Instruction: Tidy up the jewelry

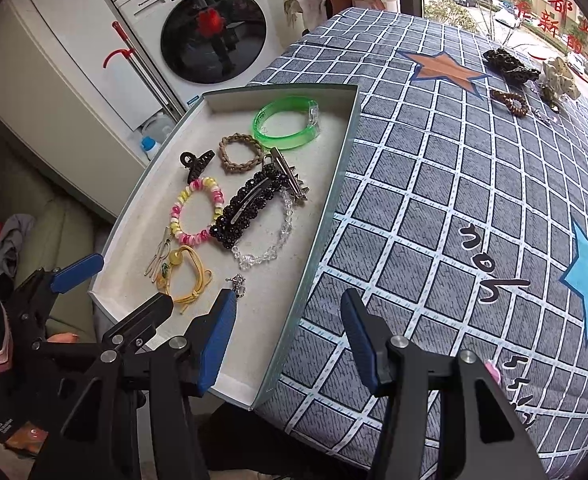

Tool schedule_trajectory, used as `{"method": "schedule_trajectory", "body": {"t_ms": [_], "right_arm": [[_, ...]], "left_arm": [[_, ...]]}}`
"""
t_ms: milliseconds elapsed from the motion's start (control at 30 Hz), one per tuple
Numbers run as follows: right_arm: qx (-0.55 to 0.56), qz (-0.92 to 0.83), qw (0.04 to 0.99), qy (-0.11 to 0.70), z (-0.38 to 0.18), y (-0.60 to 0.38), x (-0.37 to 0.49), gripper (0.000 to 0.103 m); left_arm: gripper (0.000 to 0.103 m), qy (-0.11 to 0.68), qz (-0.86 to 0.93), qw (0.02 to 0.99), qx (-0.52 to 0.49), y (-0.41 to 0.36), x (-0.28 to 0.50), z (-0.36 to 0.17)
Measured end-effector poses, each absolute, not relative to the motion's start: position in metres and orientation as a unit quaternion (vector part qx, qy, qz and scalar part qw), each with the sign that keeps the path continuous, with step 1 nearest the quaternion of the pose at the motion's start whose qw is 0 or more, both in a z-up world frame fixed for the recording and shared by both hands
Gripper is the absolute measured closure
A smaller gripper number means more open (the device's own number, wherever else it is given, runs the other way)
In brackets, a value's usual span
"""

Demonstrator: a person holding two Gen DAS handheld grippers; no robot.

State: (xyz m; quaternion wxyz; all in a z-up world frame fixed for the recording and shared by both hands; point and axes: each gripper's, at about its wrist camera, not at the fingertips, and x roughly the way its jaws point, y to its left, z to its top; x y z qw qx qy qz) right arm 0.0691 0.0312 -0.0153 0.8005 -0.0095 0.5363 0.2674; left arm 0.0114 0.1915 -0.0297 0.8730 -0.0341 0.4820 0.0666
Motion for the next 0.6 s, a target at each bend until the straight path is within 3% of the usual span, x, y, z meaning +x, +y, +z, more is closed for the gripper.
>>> {"method": "schedule_trajectory", "body": {"t_ms": [100, 200, 300, 600], "right_arm": [[-0.014, 0.267, 0.802, 0.534, -0.012, 0.031, 0.067, 0.035], [-0.029, 0.265, 0.807, 0.527, -0.008, 0.033, 0.064, 0.035], [-0.043, 0.258, 0.812, 0.521, -0.001, 0.035, 0.061, 0.022], [-0.066, 0.248, 0.832, 0.492, 0.027, 0.038, 0.051, 0.018]], "left_arm": [[0.001, 0.48, 0.061, 0.874, -0.042, 0.192, 0.007, -0.028], [0.001, 0.47, 0.067, 0.88, -0.037, 0.192, 0.0, -0.024], [0.001, 0.458, 0.081, 0.885, -0.019, 0.191, -0.008, -0.017], [0.001, 0.447, 0.11, 0.888, -0.019, 0.2, -0.02, 0.003]]}}
